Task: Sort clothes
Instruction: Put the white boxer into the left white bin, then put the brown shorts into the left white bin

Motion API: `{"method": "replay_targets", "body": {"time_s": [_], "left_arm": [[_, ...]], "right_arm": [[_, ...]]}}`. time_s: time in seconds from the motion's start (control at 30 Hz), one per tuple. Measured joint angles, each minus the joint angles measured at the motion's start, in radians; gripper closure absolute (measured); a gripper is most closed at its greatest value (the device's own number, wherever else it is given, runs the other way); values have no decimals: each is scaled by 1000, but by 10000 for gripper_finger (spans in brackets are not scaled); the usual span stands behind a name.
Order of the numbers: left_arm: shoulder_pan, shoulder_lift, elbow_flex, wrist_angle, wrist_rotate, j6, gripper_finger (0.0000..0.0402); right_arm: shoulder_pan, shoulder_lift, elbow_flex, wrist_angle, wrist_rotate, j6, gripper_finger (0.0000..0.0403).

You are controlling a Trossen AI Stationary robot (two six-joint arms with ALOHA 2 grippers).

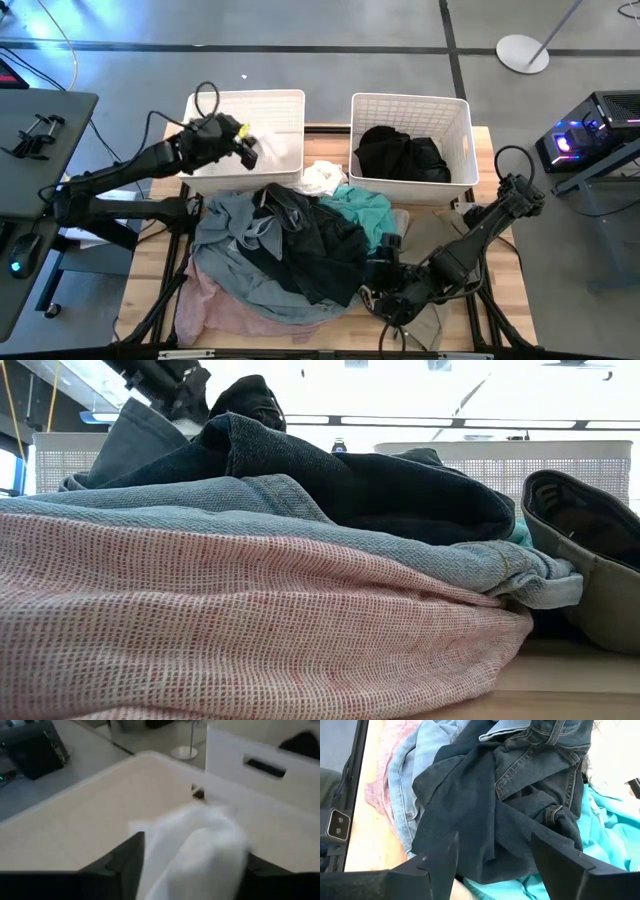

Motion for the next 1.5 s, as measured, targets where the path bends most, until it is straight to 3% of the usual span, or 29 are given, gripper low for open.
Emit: {"method": "replay_targets", "body": {"time_s": [0.1, 0.23, 0.5, 0.7, 0.77, 0.87, 0.97, 1.03, 1.23, 1.33, 1.5], "left_arm": [[-1, 0, 72, -34, 45, 6, 164], [-50, -1, 173, -82, 118, 24, 158], [-270, 4, 236, -244, 50, -12, 196], [-318, 22, 333, -375, 79, -22, 223], [-313, 28, 372, -399, -2, 37, 229], [-290, 27, 403, -389, -203, 109, 233], [-228, 29, 414, -388, -278, 158, 223], [-176, 32, 413, -395, -249, 154, 209], [-85, 50, 411, -452, -37, 101, 166], [-112, 53, 410, -533, 34, 18, 166], [-269, 53, 409, -630, 15, -115, 186]], "right_arm": [[0, 0, 0, -1, 0, 0, 167], [0, 0, 0, -3, 0, 0, 167], [-2, 0, 0, -2, 4, -4, 167], [-31, 0, 0, 1, -58, -41, 167], [-48, 0, -1, 0, -89, -40, 167], [-68, 0, -1, 1, -92, -24, 167], [-83, 0, -1, 0, -92, -18, 167], [-89, 0, -1, 0, -93, -21, 167], [-84, 0, -1, 0, -98, -60, 167], [-74, 0, -1, -4, -134, 10, 167], [-33, 12, -1, -96, -220, 190, 167]]}}
